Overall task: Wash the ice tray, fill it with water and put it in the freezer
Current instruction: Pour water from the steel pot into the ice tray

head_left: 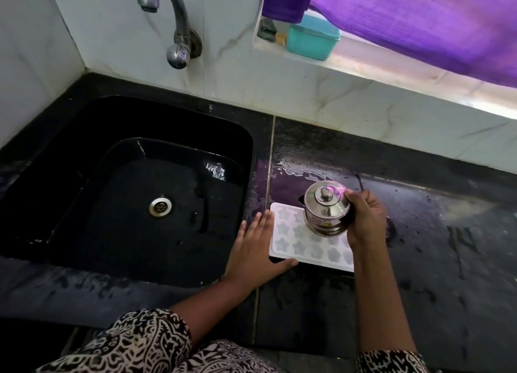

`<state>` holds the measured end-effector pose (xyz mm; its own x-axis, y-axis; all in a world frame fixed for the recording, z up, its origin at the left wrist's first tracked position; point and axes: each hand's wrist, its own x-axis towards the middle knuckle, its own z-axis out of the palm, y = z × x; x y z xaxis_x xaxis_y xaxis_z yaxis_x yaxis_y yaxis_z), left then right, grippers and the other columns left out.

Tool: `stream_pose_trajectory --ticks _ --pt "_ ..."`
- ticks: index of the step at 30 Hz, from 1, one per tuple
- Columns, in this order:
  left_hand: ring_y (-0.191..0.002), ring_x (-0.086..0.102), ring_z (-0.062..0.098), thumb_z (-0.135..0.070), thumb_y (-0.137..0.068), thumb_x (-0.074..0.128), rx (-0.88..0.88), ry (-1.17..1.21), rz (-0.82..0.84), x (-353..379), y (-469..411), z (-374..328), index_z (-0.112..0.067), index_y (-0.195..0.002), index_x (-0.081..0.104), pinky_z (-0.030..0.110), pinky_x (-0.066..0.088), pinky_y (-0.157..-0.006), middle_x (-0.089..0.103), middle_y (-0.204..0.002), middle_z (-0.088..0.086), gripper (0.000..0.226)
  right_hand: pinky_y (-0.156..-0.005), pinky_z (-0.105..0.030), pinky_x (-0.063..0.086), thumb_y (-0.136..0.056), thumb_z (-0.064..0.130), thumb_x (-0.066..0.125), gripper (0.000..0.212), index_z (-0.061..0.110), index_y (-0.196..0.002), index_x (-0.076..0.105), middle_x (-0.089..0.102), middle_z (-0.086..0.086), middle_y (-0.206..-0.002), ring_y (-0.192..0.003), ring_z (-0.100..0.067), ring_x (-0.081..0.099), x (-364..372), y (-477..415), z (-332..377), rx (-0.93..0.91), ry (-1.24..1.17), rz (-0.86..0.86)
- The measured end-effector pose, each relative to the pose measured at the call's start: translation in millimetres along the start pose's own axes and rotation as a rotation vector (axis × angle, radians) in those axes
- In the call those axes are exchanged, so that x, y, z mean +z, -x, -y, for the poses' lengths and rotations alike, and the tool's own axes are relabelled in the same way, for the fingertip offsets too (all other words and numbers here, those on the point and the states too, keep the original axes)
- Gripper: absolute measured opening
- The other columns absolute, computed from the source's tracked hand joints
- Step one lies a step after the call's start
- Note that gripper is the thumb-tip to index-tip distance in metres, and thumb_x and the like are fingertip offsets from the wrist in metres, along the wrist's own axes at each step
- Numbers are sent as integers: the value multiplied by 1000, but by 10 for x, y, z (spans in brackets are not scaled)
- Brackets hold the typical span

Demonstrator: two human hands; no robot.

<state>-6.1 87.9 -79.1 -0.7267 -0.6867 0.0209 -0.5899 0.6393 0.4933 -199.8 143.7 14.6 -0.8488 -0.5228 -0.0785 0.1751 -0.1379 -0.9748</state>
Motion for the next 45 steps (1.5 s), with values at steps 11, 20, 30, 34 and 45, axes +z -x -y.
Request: stream_pose_trajectory --ticks 11,20,30,34,45 --pt "-149 -1 11 -85 -69 29 2 6 -9 -20 3 -14 -17 -154 -1 33 -7 -118 5 -162 -4 114 -44 -20 36 -82 1 62 36 16 -59 38 45 6 -46 -44 -9 40 61 7 73 -16 169 -13" --pt "-149 1 12 -87 -69 29 5 7 -12 -9 3 -14 -15 -154 1 35 -5 -119 7 -162 -3 115 -43 -18 39 -82 1 62 36 18 -59 39 45 4 -49 -47 -10 43 133 34 150 -42 275 -6" --pt "-149 1 12 -86 -68 27 7 9 -15 -9 1 -10 -15 -154 2 35 -5 -118 7 -162 -4 115 -44 -18 42 -82 3 62 34 17 -59 41 48 4 -50 -48 -9 47 162 35 205 -69 348 3" --pt "-149 1 12 -86 -69 30 7 8 -14 -6 5 -6 -15 -154 2 34 -6 -118 7 -162 -3 114 -43 -19 38 -82 1 61 35 16 -59 40 45 7 -45 -44 -8 43 135 22 199 -58 288 -12" --pt "-149 1 12 -86 -68 27 5 15 -1 -17 4 -4 -15 -154 2 36 -3 -120 7 -162 -4 114 -44 -20 37 -81 1 61 34 16 -59 41 46 4 -47 -45 -10 40 95 -9 149 -26 239 -15"
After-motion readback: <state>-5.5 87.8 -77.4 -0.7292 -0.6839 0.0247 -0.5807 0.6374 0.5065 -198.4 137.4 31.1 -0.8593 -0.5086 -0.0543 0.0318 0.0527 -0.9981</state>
